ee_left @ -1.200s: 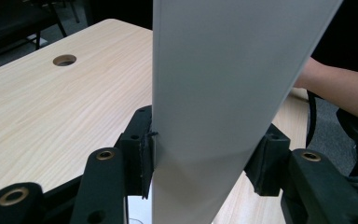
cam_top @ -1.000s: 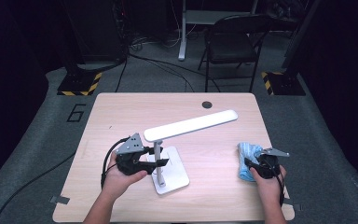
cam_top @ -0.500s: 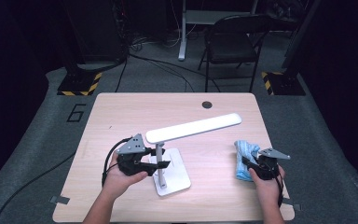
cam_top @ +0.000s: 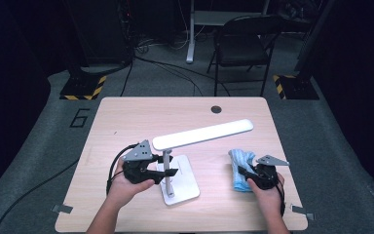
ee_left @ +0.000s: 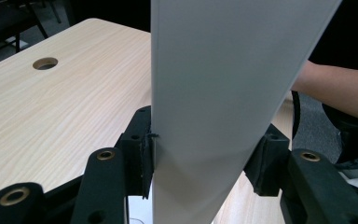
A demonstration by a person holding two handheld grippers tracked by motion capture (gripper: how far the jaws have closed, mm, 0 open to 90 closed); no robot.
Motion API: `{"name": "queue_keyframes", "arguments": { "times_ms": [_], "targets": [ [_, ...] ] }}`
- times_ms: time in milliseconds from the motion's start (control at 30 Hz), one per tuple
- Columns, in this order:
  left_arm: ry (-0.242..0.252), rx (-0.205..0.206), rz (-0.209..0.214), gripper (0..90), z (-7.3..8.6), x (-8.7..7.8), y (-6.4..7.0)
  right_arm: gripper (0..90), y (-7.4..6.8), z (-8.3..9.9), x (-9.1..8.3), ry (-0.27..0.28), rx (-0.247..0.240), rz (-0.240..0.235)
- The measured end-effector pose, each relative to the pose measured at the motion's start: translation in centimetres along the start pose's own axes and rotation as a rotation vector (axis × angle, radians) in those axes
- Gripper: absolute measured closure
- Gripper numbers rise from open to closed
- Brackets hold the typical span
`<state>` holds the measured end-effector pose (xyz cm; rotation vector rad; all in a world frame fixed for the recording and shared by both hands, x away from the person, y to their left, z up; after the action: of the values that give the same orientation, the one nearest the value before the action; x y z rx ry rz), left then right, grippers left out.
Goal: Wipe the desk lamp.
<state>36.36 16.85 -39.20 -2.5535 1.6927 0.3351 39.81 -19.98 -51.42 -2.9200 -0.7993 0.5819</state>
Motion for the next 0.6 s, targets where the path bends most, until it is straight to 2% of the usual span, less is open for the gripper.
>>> {"name": "queue_keyframes", "arguments": {
  "times_ms": [33, 67, 100, 133, 167, 200, 233, 267, 300, 367, 433, 467, 533, 567, 600],
  "targets": [
    [-0.001, -0.002, -0.004, 51.0, 0.0, 0.0, 0.0, 65.7, -0.8, -0.1, 0.3, 0.001, -0.001, -0.017],
    [-0.001, -0.002, -0.004, 51.0, 0.0, 0.0, 0.0, 65.7, -0.8, -0.1, 0.3, 0.001, -0.001, -0.017],
    [-0.001, -0.001, -0.006, 51.0, 0.0, 0.0, 0.0, 65.4, -1.9, -0.1, 0.6, -0.001, 0.001, -0.045],
    [-0.001, -0.001, -0.006, 51.0, 0.0, 0.0, 0.0, 65.4, -1.9, -0.1, 0.6, -0.001, 0.001, -0.045],
    [0.0, -0.003, -0.003, 51.0, 0.0, 0.0, 0.0, 65.1, -3.0, -0.2, 1.0, -0.005, -0.007, -0.081],
    [0.0, -0.003, -0.003, 51.0, 0.0, 0.0, 0.0, 65.1, -3.0, -0.2, 1.0, -0.005, -0.007, -0.081],
    [0.003, -0.005, -0.001, 51.0, 0.0, 0.1, 0.0, 65.0, -4.3, -0.1, 1.4, -0.014, -0.031, -0.106],
    [0.005, -0.006, 0.003, 51.0, 0.0, 0.1, 0.0, 65.0, -4.3, -0.1, 1.4, -0.014, -0.031, -0.106],
    [0.01, -0.001, 0.007, 51.1, 0.0, 0.2, 0.0, 64.9, -5.8, -0.1, 1.7, -0.019, -0.051, -0.139],
    [0.009, 0.0, 0.018, 51.1, 0.0, 0.2, 0.0, 64.9, -6.3, -0.2, 1.8, -0.023, -0.062, -0.157],
    [0.01, 0.004, 0.036, 51.2, 0.0, 0.4, -0.1, 64.8, -8.0, 0.0, 2.0, -0.029, -0.085, -0.192],
    [0.01, 0.004, 0.036, 51.2, 0.0, 0.4, -0.1, 64.8, -8.0, 0.0, 2.0, -0.029, -0.085, -0.192],
    [0.019, 0.014, 0.041, 51.3, 0.0, 0.7, 0.0, 64.8, -8.9, 0.1, 2.2, -0.038, -0.106, -0.207],
    [0.017, 0.017, 0.053, 51.3, 0.0, 0.9, 0.1, 64.8, -9.5, 0.2, 2.3, -0.048, -0.131, -0.22],
    [0.017, 0.017, 0.053, 51.4, 0.0, 0.9, 0.1, 64.8, -9.5, 0.2, 2.3, -0.048, -0.131, -0.22]
  ]
}}
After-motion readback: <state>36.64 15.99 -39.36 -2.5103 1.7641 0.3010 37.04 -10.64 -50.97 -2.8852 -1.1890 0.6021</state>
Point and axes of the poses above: each handheld gripper's, and its own axes: x roughly forward along the jaws, z roughly out of its underside, y roughly to its right, the point moved 3 cm from there along x, roughly forward along the jaws, and after that the axes turned 15 degrees about y, right-handed, at the moved point
